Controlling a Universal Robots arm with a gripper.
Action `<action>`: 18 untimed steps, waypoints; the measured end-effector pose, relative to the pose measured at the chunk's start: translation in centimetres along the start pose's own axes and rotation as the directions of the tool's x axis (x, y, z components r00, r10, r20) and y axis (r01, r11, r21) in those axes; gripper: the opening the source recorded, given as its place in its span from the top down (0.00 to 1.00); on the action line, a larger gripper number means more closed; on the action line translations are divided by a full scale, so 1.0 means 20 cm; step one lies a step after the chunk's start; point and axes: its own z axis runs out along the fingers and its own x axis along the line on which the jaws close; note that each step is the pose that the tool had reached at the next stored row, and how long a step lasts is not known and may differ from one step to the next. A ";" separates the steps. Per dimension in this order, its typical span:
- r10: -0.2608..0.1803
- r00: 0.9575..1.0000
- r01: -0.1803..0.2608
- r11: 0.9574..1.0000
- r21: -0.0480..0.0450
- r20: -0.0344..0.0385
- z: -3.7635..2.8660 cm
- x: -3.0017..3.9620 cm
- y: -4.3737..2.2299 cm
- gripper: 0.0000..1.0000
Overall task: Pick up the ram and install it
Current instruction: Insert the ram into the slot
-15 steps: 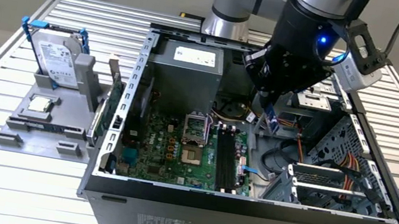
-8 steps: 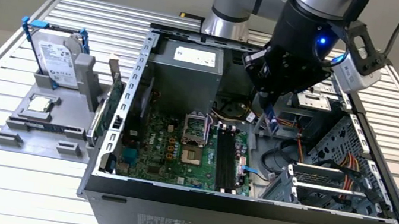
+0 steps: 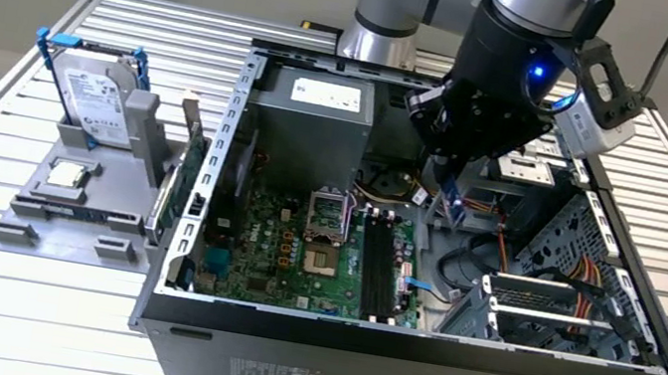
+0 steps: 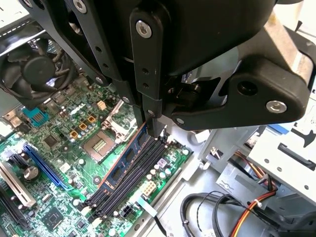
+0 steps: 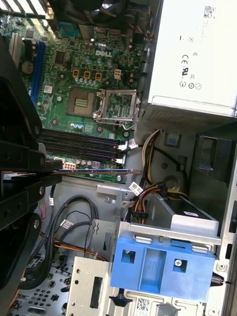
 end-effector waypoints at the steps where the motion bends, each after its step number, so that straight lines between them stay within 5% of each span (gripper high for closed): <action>1: 0.000 1.000 0.000 1.000 0.000 0.000 0.001 0.000 0.000 1.00; 18: 0.001 1.000 -0.001 1.000 0.000 0.000 0.031 0.001 -0.001 1.00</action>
